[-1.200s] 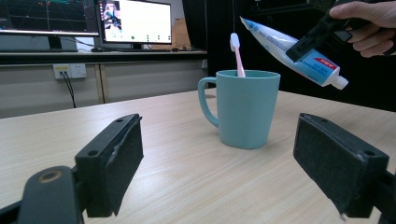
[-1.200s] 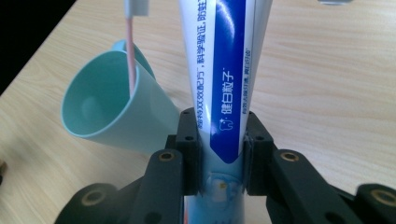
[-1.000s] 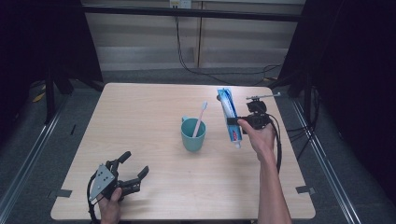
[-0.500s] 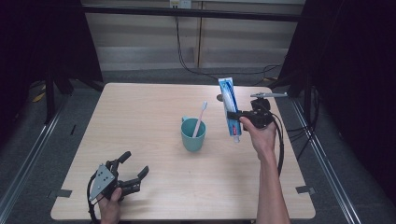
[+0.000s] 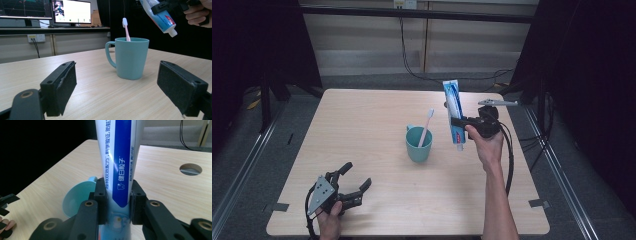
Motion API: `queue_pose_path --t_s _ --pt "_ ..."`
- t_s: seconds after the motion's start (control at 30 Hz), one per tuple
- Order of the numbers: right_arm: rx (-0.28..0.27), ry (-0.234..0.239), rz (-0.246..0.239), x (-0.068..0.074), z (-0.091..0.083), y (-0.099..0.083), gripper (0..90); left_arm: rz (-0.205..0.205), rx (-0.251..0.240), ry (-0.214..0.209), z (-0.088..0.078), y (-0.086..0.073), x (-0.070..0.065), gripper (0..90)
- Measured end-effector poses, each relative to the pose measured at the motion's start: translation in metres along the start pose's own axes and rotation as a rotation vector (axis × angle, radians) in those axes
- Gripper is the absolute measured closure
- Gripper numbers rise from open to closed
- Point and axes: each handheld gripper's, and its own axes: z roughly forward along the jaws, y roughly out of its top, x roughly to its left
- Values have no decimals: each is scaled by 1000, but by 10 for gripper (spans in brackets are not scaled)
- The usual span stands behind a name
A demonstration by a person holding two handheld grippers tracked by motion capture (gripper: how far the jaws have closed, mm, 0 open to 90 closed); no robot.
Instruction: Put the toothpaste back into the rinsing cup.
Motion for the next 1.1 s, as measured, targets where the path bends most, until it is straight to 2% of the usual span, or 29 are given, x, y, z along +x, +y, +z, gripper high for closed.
queue_pose_path --t_s 0.67,1.1 --pt "-146 90 -27 14 5 5 729 12 2 9 0 0 1 158" --pt "-195 112 -54 24 13 8 728 10 0 7 0 0 1 158"
